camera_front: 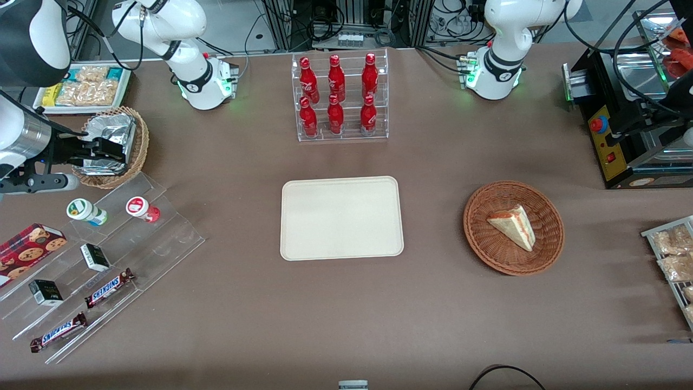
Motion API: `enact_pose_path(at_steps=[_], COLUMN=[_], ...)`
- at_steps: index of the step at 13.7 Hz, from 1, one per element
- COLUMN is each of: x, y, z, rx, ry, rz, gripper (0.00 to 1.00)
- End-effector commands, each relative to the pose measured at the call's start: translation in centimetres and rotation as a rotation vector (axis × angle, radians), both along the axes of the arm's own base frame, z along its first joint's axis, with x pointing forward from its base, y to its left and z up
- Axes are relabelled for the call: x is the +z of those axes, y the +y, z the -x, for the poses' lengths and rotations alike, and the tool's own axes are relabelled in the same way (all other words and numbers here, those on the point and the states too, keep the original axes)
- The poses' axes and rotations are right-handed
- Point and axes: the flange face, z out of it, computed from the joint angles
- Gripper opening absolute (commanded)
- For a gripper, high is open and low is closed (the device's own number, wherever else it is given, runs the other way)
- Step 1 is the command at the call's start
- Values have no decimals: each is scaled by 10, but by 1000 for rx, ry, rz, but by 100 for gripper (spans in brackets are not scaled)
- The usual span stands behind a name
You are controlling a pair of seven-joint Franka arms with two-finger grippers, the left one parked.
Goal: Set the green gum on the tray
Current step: 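Move the right gripper over the acrylic rack toward the green gum bottle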
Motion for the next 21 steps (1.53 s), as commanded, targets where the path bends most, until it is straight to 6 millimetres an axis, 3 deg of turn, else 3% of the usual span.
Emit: enact_pose_path(at_steps=[1, 5, 6, 8, 12, 18, 21], x=[9, -12, -18, -33, -63, -97, -109], y=[-2, -12, -26, -35, -84, -131, -151], z=[0, 4, 9, 23, 41, 34, 29], rx=[7, 135, 155, 245, 458, 736, 785], ry=[-9, 6, -18, -63, -155, -229, -239], rz=[20, -28, -37, -45, -77, -39, -22], gripper=[100, 100, 100, 100, 100, 100, 100])
